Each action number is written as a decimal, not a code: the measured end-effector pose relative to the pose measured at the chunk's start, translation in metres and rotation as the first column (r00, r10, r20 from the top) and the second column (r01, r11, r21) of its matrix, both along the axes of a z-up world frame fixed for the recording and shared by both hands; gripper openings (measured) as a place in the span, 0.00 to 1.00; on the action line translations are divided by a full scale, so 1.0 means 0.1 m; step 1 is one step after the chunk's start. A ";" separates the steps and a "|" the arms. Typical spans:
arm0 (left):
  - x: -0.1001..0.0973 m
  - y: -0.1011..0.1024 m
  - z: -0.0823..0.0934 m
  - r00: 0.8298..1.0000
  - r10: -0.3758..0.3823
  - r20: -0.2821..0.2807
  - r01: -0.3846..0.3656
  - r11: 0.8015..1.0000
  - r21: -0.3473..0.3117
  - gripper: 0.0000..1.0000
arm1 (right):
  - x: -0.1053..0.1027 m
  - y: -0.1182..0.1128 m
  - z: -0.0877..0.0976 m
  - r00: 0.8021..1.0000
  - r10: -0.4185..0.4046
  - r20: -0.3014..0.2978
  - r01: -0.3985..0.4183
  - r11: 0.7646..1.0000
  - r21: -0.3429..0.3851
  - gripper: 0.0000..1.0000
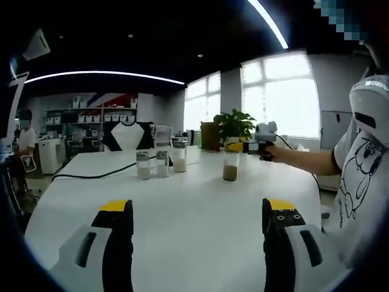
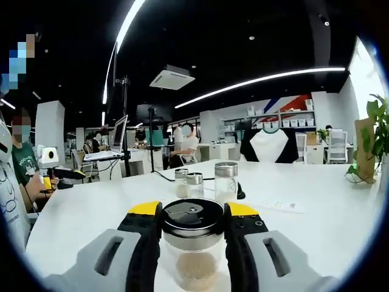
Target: Rotate the seasoning bottle until the label or dispensing opening points toward the visible target arrow and the bottle remains upright within the marked orientation range
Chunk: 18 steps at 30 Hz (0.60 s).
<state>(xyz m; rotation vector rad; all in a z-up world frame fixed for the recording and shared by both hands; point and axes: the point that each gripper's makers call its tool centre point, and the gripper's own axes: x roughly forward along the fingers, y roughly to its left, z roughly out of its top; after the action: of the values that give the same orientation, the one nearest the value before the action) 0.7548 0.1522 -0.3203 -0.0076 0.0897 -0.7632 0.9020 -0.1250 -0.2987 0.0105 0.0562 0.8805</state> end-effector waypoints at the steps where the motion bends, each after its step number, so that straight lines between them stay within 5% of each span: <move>1: 0.00 -0.01 -0.02 1.000 -0.003 -0.005 0.003 1.000 0.005 0.92 | 0.02 -0.03 -0.01 1.000 -0.006 -0.004 0.006 1.000 0.002 0.39; 6: -0.02 -0.01 -0.06 1.000 0.001 -0.011 -0.001 1.000 0.026 0.93 | -0.01 0.00 -0.05 0.999 0.036 0.040 -0.034 0.997 -0.065 0.39; 8: -0.02 0.02 -0.04 1.000 0.012 -0.009 -0.012 1.000 0.021 0.93 | -0.01 -0.02 -0.16 0.998 -0.006 -0.069 0.004 0.999 -0.032 0.42; 13: 0.00 0.04 -0.01 1.000 0.021 -0.005 -0.021 1.000 0.022 0.93 | -0.05 0.03 0.01 0.996 -0.087 -0.015 0.088 0.995 0.054 0.65; 18: 0.03 0.03 0.00 1.000 0.019 -0.003 -0.019 1.000 0.016 0.93 | 0.01 -0.03 0.06 0.976 -0.217 0.013 0.217 0.976 0.012 0.62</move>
<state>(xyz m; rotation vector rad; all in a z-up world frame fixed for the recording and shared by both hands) 0.7575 0.1550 -0.3206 0.0057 0.0983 -0.7438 0.9034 -0.1279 -0.2930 0.0196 0.0364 0.6621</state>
